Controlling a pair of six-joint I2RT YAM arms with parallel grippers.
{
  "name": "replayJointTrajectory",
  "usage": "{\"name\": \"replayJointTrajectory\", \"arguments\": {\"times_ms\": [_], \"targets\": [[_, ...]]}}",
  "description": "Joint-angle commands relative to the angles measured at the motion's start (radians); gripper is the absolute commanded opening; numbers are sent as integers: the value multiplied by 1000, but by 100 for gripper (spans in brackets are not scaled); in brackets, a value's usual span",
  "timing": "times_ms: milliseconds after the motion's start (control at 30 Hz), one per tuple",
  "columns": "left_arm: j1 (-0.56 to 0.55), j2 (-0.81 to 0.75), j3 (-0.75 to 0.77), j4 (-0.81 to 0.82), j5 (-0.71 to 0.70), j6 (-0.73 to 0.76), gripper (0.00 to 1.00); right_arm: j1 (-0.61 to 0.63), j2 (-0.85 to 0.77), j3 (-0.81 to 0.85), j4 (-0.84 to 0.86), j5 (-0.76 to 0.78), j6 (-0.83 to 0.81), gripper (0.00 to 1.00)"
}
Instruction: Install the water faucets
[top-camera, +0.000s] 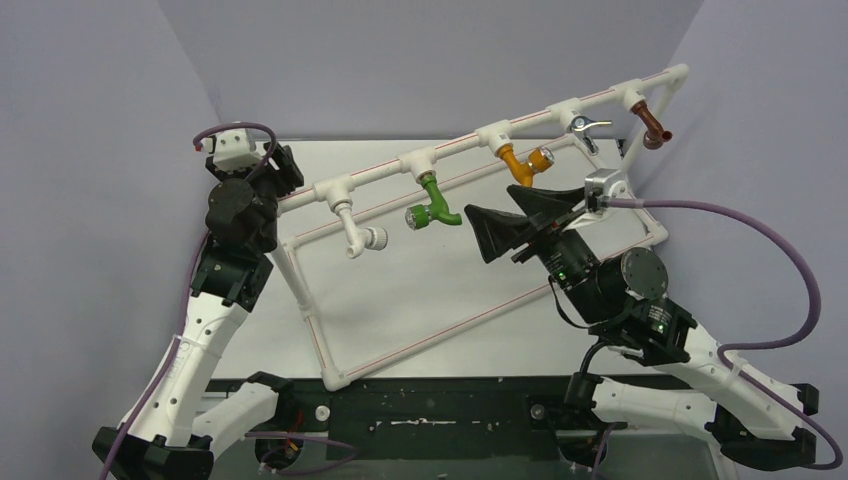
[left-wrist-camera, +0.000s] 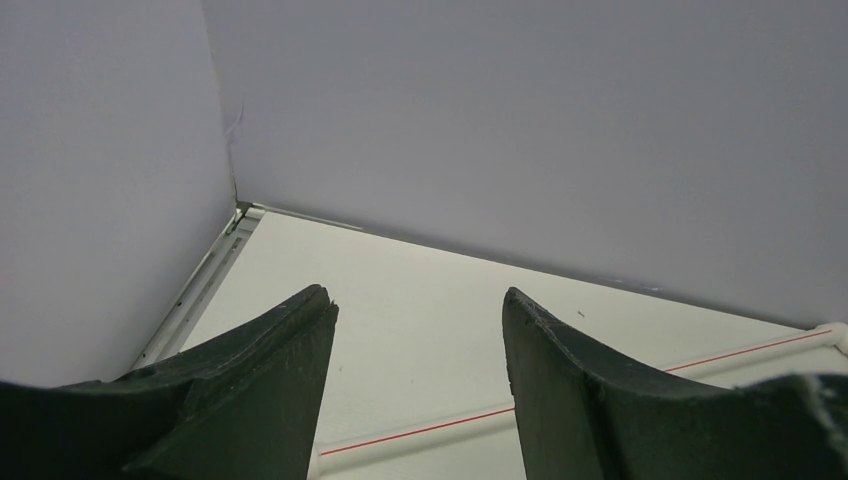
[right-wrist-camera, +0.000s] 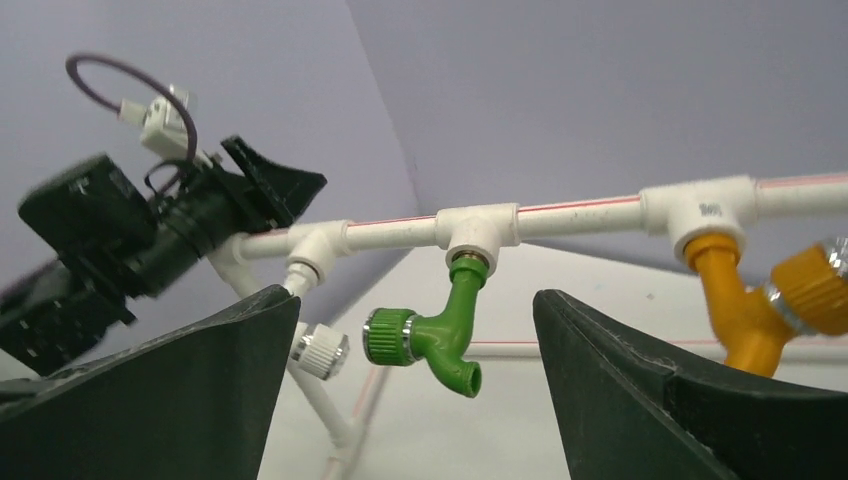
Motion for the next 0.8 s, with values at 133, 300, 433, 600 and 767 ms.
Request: {"name": "replayJointTrajectory", "arguments": {"times_ms": [133,300,433,600,767], "targets": [[-3,37,-60,-254,3,17,59,-5,31,55,-88,-315,-638,90],[-3,31,-59,-255,12,14,60,0,34,43,-144,-437,-908,87],[-3,30,-58,-256,24,13,60,9,41,11,-161,-414,-1117,86],[-3,32,-56,-258,33,10,60,39,96,-29,-163,-261,-1359,85],[-3,26,-54,-259,31,10,60,71,131,-129,14,-116,-1565,85]]}}
